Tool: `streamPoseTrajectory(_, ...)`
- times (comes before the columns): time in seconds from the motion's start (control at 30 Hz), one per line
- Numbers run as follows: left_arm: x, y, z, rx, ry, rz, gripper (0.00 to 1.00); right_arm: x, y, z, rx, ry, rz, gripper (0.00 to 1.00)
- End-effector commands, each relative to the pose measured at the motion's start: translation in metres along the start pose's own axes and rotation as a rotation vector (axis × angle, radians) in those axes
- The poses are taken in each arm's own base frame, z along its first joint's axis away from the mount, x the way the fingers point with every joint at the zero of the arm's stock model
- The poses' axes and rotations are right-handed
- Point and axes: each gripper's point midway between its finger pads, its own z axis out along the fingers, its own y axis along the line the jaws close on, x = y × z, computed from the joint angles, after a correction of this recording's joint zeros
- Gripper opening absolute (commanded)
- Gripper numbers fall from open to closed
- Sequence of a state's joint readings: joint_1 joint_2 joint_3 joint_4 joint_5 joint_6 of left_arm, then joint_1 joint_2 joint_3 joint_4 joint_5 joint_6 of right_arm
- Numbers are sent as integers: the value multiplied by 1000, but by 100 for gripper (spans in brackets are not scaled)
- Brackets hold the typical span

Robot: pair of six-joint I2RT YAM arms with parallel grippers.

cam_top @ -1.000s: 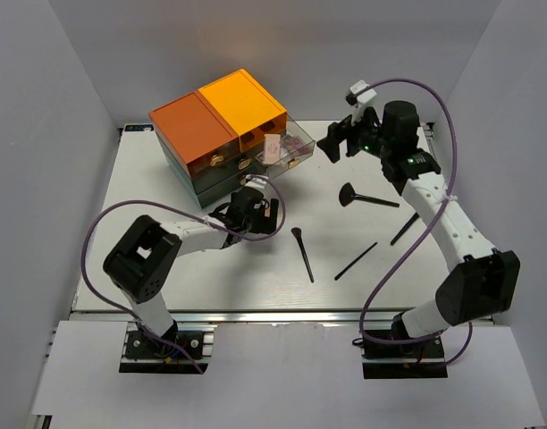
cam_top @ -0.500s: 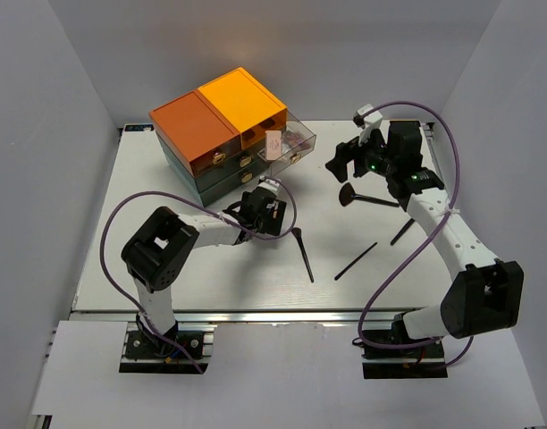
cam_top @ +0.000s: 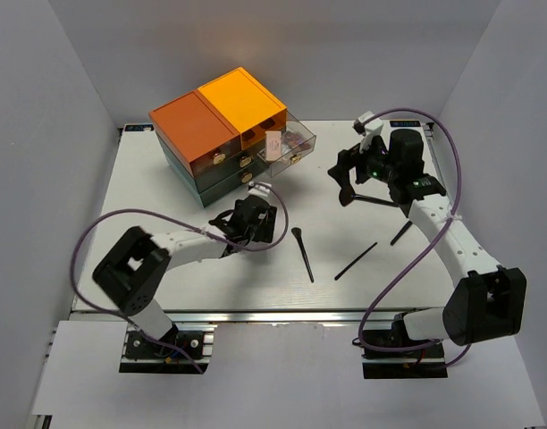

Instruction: Organize the makeup

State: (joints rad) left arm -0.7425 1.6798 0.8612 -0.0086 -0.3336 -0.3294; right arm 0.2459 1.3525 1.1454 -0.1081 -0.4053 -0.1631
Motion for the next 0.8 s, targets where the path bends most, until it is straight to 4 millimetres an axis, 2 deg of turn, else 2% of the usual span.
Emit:
streamPoseTrajectory(0.0, -73, -27, -61, 141, -188, -122, 16, -5, 4, -14, -9, -26, -70, 85)
streamPoseTrajectory(0.03, -108, -33, -86, 194, -269, -158, 13, -1, 5, -15, -16, -21, -88, 77)
streamPoseTrajectory(0.07, -125, -37, -99, 221, -304, -174, 12, 0, 7, -18, -21, -21, -97, 67)
streamPoseTrajectory(0.1, -137, -40, -110, 238, -315, -175, 10, 8, 7, -18, -19, -6, -93, 34)
streamPoseTrajectory(0.13, -153, -43, -122, 258, -345, -176, 9, 11, 7, -19, -15, -2, -93, 15)
streamPoseTrajectory(0.17, -185, -45, -139, 273, -409, -185, 8, 14, 6, -20, -12, 1, -92, 2)
streamPoseTrajectory(0.2, -197, -44, -145, 265, -436, -162, 8, 18, 6, -21, -6, 5, -88, 0)
streamPoseTrajectory(0.23, -224, -41, -158, 253, -494, -171, 8, 19, 6, -21, -5, 5, -83, 0)
streamPoseTrajectory(0.33, -252, -36, -145, 219, -522, -141, 8, 22, 7, -20, -11, 5, -70, 0)
streamPoseTrajectory(0.37, -273, -35, -150, 216, -560, -132, 8, 22, 8, -19, -14, 4, -67, 0)
streamPoseTrajectory(0.4, -272, -37, -128, 196, -530, -117, 8, 22, 8, -19, -17, 4, -65, 0)
streamPoseTrajectory(0.43, -279, -30, -119, 170, -529, -117, 9, 22, 8, -18, -18, 2, -63, 0)
streamPoseTrajectory(0.5, -291, -30, -97, 153, -517, -101, 11, 20, 9, -18, -21, -7, -64, 0)
streamPoseTrajectory(0.57, -298, -26, -84, 142, -509, -89, 14, 19, 8, -16, -23, -10, -63, 0)
streamPoseTrajectory(0.67, -303, -26, -68, 130, -490, -72, 25, 20, 7, -14, -22, -8, -62, 0)
streamPoseTrajectory(0.7, -306, -24, -62, 122, -486, -74, 39, 21, 7, -14, -24, -6, -65, 6)
streamPoseTrajectory(0.77, -310, -22, -61, 117, -488, -81, 46, 24, 10, -11, -46, 2, -63, 16)
